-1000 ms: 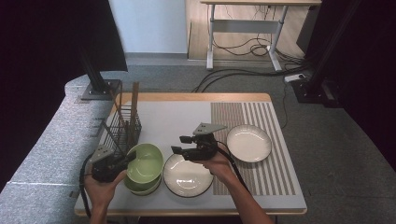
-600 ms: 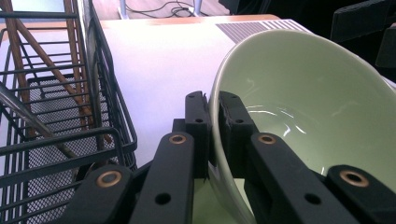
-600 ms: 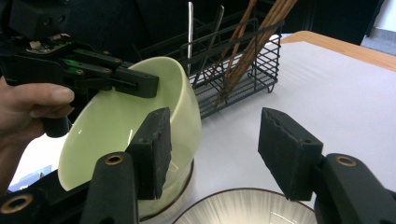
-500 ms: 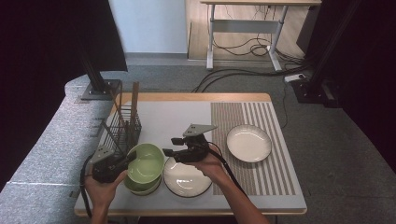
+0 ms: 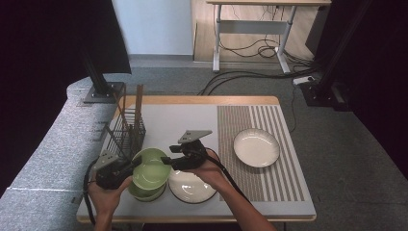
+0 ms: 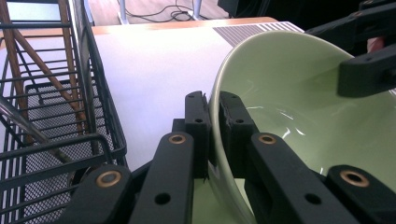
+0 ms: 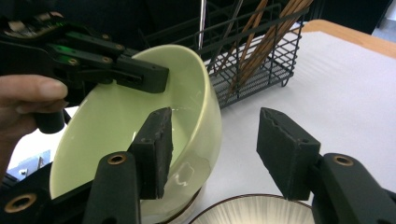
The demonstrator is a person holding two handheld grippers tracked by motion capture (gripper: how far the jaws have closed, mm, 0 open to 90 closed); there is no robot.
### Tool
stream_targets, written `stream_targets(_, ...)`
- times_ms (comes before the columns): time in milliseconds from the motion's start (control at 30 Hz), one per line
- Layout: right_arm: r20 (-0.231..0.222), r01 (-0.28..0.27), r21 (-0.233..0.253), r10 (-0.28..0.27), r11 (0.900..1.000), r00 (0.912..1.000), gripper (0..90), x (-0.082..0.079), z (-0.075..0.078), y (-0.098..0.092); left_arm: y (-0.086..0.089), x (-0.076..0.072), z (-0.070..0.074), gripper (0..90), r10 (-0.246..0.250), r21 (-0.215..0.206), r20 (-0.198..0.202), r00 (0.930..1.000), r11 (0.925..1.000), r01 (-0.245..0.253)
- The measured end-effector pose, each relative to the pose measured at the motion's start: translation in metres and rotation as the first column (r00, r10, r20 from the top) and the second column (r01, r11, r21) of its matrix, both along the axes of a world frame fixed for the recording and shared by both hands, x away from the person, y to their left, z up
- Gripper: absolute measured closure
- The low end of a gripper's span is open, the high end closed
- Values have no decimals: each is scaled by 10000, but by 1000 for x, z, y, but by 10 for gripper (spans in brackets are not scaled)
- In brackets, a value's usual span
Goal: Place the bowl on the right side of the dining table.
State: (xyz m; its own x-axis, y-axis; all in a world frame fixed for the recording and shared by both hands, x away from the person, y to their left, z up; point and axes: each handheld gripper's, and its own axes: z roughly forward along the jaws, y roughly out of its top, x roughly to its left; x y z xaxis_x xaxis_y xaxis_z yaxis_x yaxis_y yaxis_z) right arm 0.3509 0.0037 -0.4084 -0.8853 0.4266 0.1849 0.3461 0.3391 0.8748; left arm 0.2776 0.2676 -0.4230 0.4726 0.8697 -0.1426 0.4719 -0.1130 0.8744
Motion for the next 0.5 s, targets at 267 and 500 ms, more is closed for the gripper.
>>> stream_targets(267, -297, -69, -381, 58, 9992, 9995, 533, 1, -3, 10, -4, -3, 3, 827, 100, 111, 193, 9998, 9999, -102)
stream_targets(500, -266, 191, -1065, -221, 9941, 9994, 709, -1, -3, 21, -12, -7, 8, 824, 25, 313, 386, 9993, 9995, -38)
